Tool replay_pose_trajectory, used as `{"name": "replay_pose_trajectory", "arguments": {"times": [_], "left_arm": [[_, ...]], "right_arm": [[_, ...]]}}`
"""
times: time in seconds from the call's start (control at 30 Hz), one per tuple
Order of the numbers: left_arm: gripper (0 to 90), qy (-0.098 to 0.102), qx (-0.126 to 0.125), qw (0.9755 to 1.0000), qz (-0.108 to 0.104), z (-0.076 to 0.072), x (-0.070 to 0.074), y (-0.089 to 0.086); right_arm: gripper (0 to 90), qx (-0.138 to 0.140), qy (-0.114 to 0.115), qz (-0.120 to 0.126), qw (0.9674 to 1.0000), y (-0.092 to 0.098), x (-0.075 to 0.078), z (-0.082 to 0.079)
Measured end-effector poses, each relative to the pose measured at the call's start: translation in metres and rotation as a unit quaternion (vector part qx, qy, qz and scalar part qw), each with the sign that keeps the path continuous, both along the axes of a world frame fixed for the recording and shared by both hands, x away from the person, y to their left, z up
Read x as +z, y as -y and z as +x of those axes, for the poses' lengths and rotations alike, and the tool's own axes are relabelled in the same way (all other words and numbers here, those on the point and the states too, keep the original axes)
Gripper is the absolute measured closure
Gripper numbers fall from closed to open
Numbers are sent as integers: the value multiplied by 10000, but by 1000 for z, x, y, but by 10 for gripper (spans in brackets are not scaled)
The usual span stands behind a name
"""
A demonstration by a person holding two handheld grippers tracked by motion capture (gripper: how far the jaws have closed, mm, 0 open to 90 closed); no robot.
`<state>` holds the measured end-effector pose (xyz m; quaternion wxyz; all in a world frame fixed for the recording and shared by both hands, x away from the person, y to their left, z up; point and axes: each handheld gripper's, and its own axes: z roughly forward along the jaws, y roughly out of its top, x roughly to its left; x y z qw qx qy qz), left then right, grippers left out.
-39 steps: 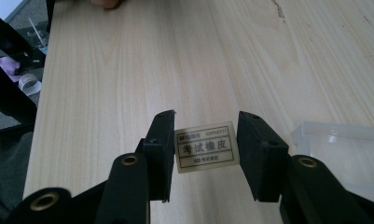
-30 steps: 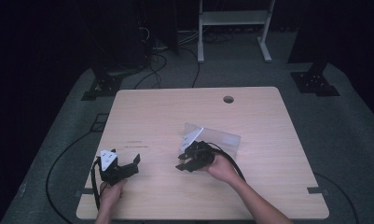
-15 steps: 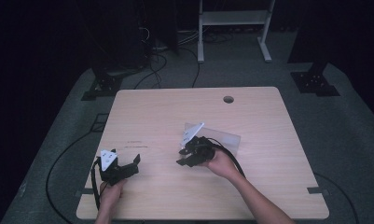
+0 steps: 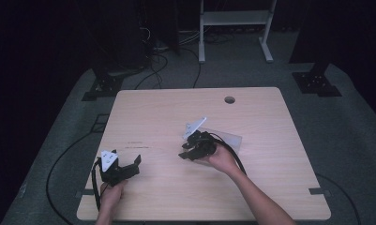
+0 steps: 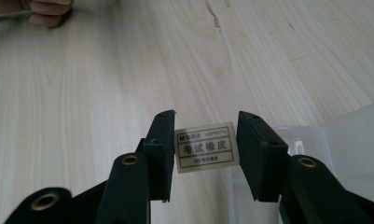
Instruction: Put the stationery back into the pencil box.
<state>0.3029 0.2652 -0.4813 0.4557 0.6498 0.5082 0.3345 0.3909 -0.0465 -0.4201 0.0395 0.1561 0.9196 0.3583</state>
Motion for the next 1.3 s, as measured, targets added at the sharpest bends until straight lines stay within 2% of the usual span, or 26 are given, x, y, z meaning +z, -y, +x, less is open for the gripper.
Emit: {"name": "replay_pose_trajectory", "arguments": {"times": [0.17,0.33,0.43,0.8,1.3], "left_arm": [[0,1,2,10000,-13,0,0,0],[0,-10,-4,10000,11,0,0,0],[0,-11,-6,10000,11,0,0,0],[0,-2,-12,10000,3,0,0,0],[0,5,1,10000,0,0,0,0]], "right_arm": [[578,-176,-18,-40,9998,2,-4,9],[578,-220,48,-91,9997,3,-6,16],[578,-301,12,-111,9995,2,-8,21],[578,-402,-23,-219,9990,-2,-15,30],[576,-570,-155,-196,9981,-1,-27,41]]}}
